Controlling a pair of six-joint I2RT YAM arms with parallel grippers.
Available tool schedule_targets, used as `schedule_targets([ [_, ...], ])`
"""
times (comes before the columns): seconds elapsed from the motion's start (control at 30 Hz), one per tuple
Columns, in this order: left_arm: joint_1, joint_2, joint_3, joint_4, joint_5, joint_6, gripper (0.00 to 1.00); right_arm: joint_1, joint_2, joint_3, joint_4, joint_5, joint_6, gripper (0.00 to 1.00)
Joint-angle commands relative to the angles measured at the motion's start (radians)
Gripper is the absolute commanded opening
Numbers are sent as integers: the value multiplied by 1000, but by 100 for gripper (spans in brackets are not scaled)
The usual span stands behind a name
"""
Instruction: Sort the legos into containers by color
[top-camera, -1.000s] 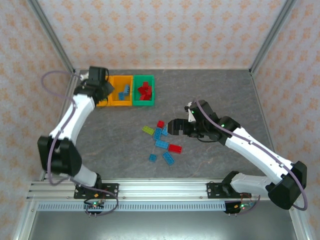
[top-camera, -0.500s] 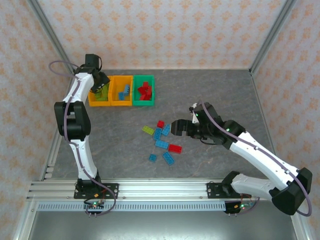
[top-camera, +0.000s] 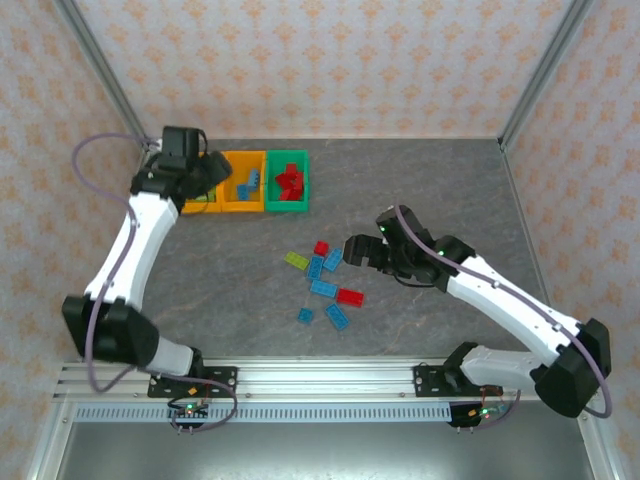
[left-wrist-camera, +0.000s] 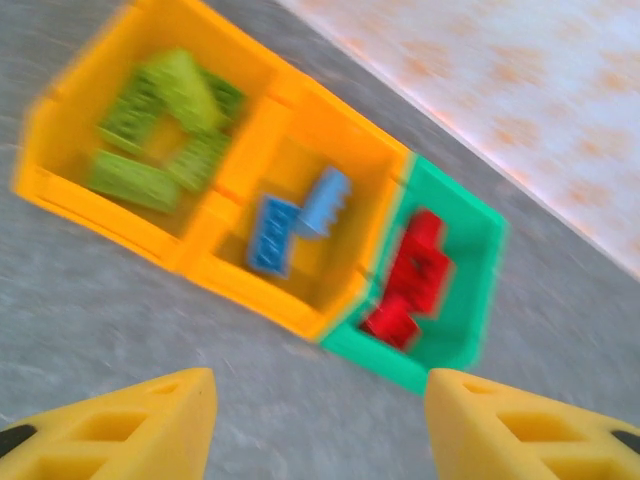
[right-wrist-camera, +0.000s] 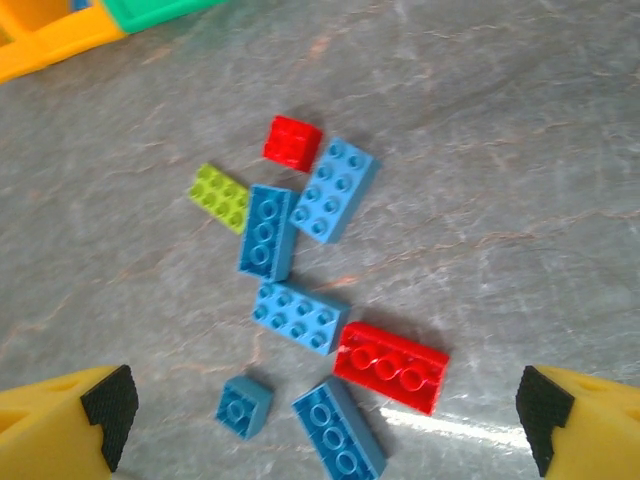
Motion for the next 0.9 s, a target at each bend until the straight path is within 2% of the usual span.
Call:
schedule_targets([
  [0.0, -109, -127, -113, 31, 53, 81, 57, -4, 85, 43, -18, 102, 48, 99],
  [0.1, -205, -221, -172, 25, 197, 285, 60, -5, 171, 76, 1, 102, 65, 99],
  [0.2, -244, -290, -241, -20, 383, 506, 67, -5, 274, 117, 21, 104, 91, 99],
  [0.27, -251, -326, -295, -41, 435, 598, 68, -6, 350, 144, 42, 114, 127, 99],
  [0.33, -253, -347, -343, -41, 467, 651, 71, -8, 421, 174, 54, 113, 160, 95],
  [0.4, -254, -353, -382, -25, 474, 673, 72, -7, 487, 207, 72, 86, 173, 90],
  [0.5, -259, -339, -361, -100, 471, 739, 74, -7, 568, 243, 112, 29, 191, 88],
  [0.6, -260, -359, -379, -92, 436, 748, 78, -3, 632, 296, 125, -15, 178, 87],
  [0.73, -260, -388, -398, -99, 345, 750, 82, 34, 729, 445, 0, 133, 110, 78],
  [0.87, -260, -410, -418, -93, 289, 745, 84, 52, 836, 554, -66, 143, 81, 69],
])
